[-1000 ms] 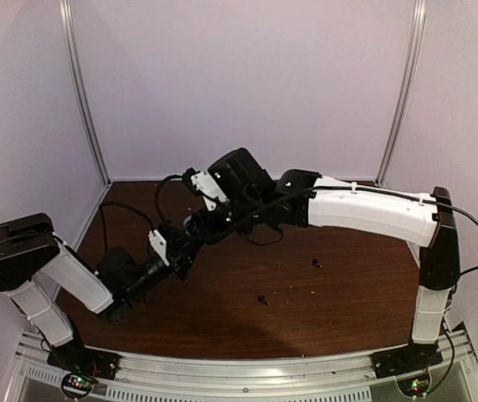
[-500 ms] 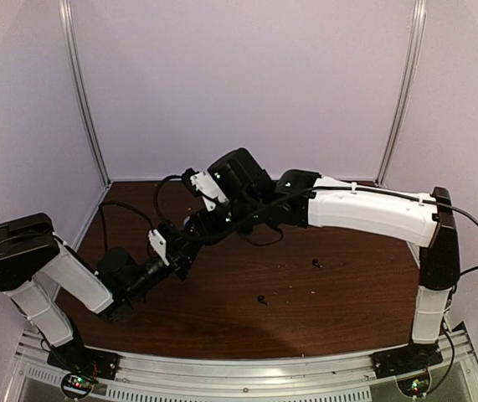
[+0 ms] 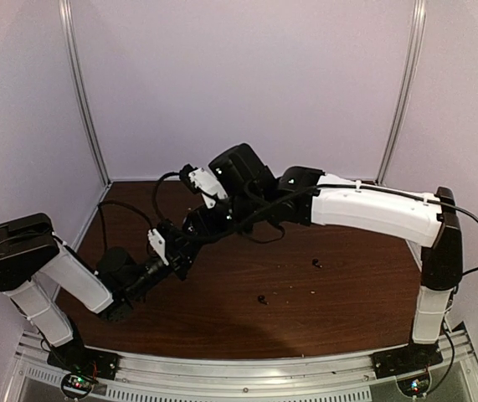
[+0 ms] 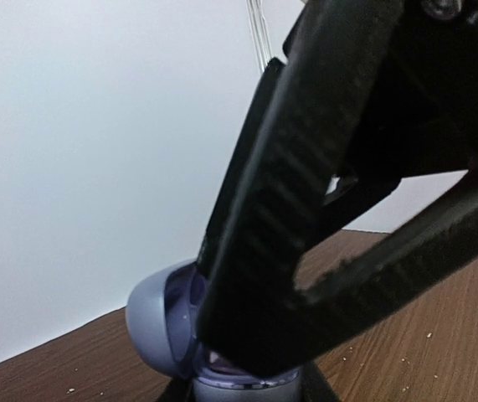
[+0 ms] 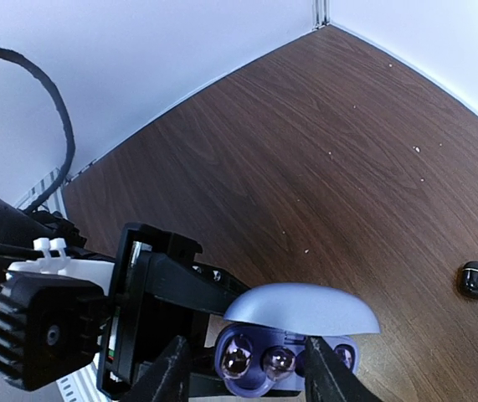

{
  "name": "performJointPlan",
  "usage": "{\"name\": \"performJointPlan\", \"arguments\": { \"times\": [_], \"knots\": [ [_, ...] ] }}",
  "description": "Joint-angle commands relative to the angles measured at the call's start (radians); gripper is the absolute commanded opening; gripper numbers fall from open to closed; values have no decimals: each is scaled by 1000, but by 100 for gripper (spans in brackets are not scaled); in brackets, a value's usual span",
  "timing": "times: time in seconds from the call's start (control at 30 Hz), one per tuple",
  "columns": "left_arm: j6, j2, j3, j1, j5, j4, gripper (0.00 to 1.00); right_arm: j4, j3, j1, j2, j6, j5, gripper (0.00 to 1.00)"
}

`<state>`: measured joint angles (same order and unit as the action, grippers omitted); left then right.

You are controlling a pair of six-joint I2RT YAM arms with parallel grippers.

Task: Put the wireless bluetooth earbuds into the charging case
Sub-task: Insert the left earbud into the left side groove of the charging case, then adjust the left earbud in the left side groove of the charging case.

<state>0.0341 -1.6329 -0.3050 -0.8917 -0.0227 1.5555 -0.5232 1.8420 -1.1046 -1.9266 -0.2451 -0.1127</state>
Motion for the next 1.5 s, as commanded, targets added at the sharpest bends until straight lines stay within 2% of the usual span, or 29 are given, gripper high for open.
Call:
{"name": "performJointPlan", "arguments": {
  "times": [0.0,0.27,0.4,0.57,0.67,0.7,0.8,0.93,1.13,1.47],
  "knots": [
    [-8,23,-15,-5,22,298,0,38,40,-3,76,34,20,48],
    [-20,26,-17,-4,23,298,0,81,23,-3,122,65,-10,49],
    [-31,42,-15,-4,51,296,0,128,-48,-2,204,128,40,54],
    [-113,125,-29,-3,111,191,0,229,-195,12,358,259,108,75],
    [-153,187,-42,0,153,102,0,319,-307,20,442,323,141,97],
    [-164,206,-46,2,167,77,0,346,-344,21,467,335,145,99],
    [-191,266,-54,3,211,-5,0,381,-413,26,525,391,79,100],
    [-237,334,-60,5,265,-85,0,316,-415,19,545,514,3,99],
    [-297,407,-69,5,339,-200,0,264,-417,-61,556,658,14,84],
    [-355,440,-69,1,472,-289,0,200,-373,-231,499,804,34,77]
  ]
}}
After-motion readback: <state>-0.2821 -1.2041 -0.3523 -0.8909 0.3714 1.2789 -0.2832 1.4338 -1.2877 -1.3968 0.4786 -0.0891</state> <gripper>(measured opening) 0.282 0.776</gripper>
